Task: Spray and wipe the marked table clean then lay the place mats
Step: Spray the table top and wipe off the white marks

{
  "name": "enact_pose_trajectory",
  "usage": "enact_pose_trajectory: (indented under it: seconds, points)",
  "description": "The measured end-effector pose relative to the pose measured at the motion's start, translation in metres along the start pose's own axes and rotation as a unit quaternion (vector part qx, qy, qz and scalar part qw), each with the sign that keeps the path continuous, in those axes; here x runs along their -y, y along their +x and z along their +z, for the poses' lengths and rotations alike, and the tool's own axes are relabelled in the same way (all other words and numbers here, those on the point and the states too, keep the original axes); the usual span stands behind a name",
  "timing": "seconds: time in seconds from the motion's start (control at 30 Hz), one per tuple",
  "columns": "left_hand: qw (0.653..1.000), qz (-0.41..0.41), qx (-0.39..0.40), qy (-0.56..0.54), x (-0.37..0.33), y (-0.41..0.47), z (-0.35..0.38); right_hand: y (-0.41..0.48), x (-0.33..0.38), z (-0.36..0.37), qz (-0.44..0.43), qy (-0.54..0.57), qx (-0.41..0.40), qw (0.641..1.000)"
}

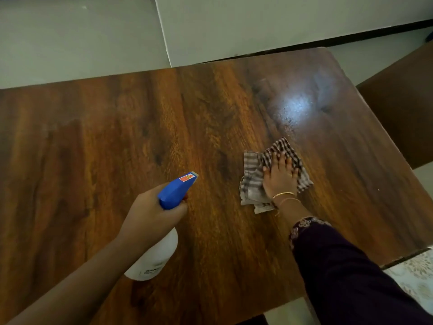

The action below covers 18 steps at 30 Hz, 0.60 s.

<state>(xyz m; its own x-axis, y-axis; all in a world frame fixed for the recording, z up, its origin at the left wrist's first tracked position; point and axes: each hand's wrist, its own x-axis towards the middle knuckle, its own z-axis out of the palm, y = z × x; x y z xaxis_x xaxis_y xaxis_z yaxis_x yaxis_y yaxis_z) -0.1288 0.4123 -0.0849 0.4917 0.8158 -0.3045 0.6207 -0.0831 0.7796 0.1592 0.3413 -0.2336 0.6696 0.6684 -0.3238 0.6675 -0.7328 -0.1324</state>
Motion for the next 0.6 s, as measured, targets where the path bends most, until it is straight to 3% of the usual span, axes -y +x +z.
enact_pose_trajectory:
  seconds: [0.07, 0.2, 0.33, 0.43, 0.6]
  points:
    - [1.000, -0.005, 0.005, -0.012, 0.004, 0.000, 0.003, -0.015, 0.015, 0.008, -0.055, -0.018, -0.001, 0.998]
    - [0.999, -0.008, 0.003, -0.031, 0.001, 0.005, 0.010, -0.074, 0.094, 0.031, -0.318, -0.044, 0.052, 0.946]
    - [1.000, 0.001, -0.009, 0.006, -0.014, 0.019, 0.017, -0.054, 0.125, 0.021, -0.400, -0.066, 0.051, 0.912]
    - [1.000, -0.002, -0.026, -0.001, -0.026, 0.034, 0.023, 0.003, 0.110, 0.011, -0.358, -0.087, 0.038, 0.929]
    - [0.998, -0.019, -0.055, -0.023, -0.051, 0.060, 0.051, 0.082, 0.022, -0.025, -0.123, -0.007, 0.020, 0.992]
